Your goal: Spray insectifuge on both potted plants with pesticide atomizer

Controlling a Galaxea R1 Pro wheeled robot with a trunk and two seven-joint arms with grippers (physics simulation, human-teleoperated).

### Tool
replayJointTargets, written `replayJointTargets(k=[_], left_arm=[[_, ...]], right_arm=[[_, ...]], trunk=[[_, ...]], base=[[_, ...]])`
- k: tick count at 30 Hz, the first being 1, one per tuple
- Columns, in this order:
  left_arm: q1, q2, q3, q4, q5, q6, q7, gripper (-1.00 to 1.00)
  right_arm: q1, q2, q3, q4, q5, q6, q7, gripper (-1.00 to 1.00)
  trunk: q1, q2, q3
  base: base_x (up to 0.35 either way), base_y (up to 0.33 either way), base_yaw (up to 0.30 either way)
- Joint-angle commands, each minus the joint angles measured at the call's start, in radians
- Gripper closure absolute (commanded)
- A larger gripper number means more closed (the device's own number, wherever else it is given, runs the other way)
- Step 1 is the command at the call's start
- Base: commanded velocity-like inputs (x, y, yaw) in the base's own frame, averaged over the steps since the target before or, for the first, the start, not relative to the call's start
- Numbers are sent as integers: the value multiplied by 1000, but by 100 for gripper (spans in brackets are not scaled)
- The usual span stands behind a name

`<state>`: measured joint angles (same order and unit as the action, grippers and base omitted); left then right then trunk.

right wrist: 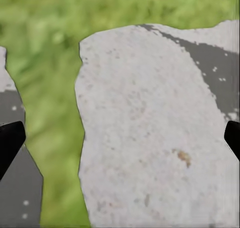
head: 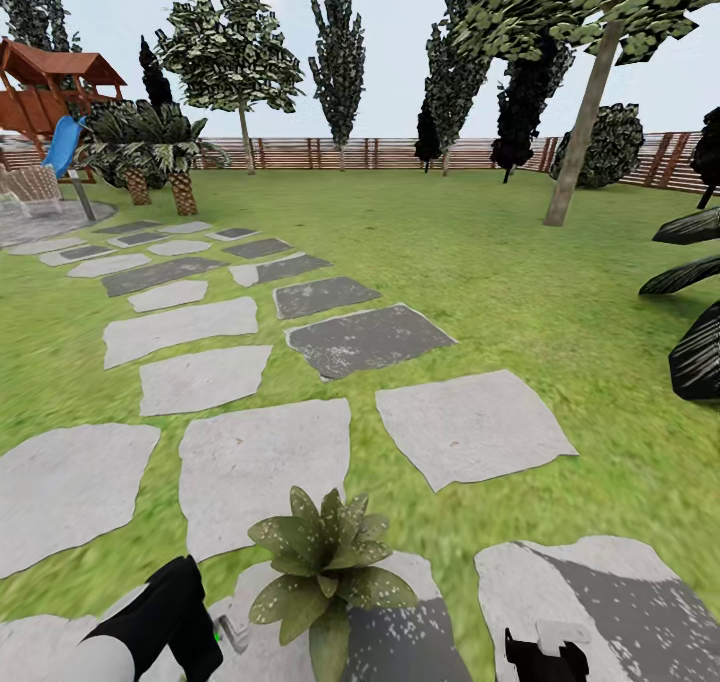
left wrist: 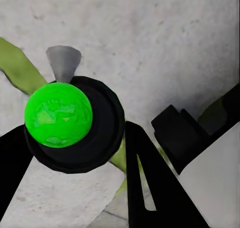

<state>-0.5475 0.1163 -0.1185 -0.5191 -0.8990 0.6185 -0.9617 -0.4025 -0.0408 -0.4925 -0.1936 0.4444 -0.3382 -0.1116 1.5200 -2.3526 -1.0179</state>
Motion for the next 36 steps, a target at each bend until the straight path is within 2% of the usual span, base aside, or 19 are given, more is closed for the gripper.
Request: replayJointTargets(k=[1,6,18,22,26,28,31,36], left_arm=[[0,1,-4,-2,-1,8,-6,100],[0,0,-4,-18,3,13,-7,100],[-20,2,-4,-46,4,32,-14,100],[-58,4,-6,-46,-2,59,-21,100],[-86,5,-7,-44,-8,89,-58,100],[-90,7,-9,-43,-9,106,-63,100],[-81,30,-9,-40,-8,121,-62,100],[-78,31,-5,-35,-8,122,-56,100]], right_arm=[[-1,0,-6,2,10,-4,-3,-100],[-1,0,-6,2,10,-4,-4,-100],[-1,1,-6,2,10,-4,-4,-100],[-1,0,-6,2,10,-4,-3,-100],[-1,-1,-6,2,11,-4,-2,-100],[-1,-2,-6,2,11,-4,-2,-100],[-1,-1,-6,2,10,-4,-2,-100],[-1,0,-6,2,10,-4,-3,-100]], trunk=[[-1,0,-1],[-1,0,-1],[-1,0,-1],[-1,0,-1],[-1,0,-1],[-1,0,-1],[-1,0,-1],[-1,0,-1]], base=[[-192,-226,0],[-204,-227,41],[-28,-261,262],[0,-63,71],[0,-6,7],[0,0,0],[0,0,0],[0,0,162]])
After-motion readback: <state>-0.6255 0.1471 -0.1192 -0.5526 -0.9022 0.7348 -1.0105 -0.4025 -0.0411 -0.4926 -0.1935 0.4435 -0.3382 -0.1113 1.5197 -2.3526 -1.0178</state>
